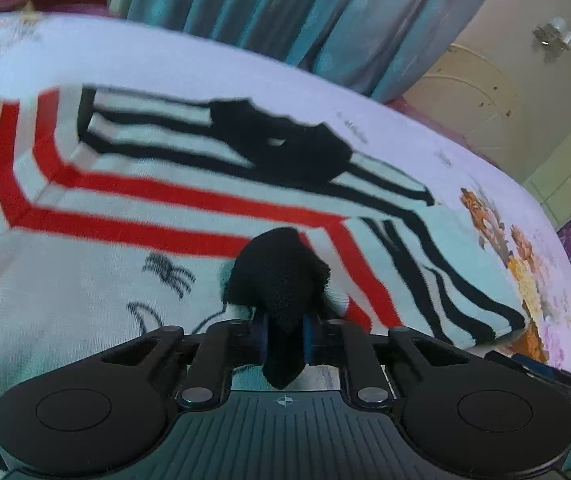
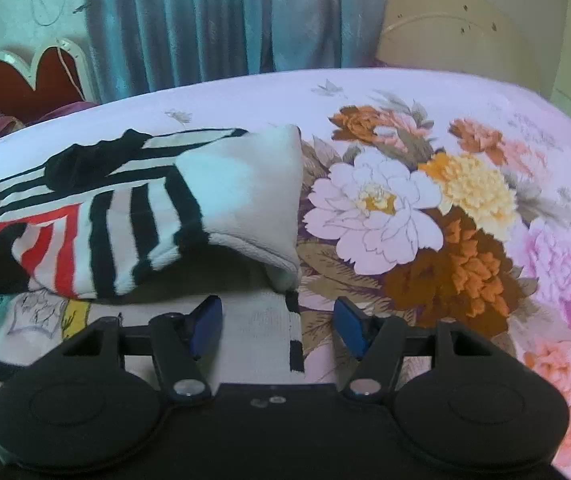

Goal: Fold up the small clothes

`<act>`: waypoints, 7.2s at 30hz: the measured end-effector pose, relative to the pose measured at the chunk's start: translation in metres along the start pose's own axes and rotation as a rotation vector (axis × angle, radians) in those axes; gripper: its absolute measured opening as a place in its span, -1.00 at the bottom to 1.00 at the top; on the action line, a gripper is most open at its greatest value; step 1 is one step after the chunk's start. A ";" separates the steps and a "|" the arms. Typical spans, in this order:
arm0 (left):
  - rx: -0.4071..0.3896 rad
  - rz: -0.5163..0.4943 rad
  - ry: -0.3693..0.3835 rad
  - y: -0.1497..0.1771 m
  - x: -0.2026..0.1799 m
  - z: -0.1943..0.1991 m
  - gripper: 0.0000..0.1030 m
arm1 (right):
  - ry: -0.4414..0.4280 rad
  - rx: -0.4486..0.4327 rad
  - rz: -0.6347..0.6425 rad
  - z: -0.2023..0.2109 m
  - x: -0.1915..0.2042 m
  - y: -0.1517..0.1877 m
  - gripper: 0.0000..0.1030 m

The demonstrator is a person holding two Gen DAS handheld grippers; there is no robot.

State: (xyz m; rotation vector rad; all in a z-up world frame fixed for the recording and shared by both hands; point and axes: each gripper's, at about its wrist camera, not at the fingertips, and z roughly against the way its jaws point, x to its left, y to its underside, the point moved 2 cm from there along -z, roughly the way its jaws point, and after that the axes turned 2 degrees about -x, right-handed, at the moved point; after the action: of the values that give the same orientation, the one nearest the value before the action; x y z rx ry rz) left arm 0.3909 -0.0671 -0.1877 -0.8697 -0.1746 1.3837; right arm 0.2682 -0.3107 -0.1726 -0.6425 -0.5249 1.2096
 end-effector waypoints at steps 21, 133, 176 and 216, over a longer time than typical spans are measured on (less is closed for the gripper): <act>-0.068 -0.064 -0.169 -0.021 0.040 0.013 -0.77 | -0.014 0.011 -0.126 -0.017 -0.008 -0.006 -0.23; -0.443 0.440 -0.495 -0.034 0.329 0.166 -0.91 | -0.349 0.032 0.212 -0.029 0.270 -0.025 -0.02; -0.172 -0.309 -0.461 0.012 0.111 0.071 -0.14 | -0.317 0.025 0.051 -0.014 0.185 -0.048 -0.69; -0.110 -0.045 -0.238 -0.023 0.132 0.088 -0.54 | -0.257 0.050 -0.267 -0.038 0.040 -0.048 -0.03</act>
State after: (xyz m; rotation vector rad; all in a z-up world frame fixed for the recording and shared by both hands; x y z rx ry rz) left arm 0.3871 0.0914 -0.1619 -0.7842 -0.4536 1.4438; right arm 0.3380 -0.2892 -0.1646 -0.3614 -0.7687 1.0525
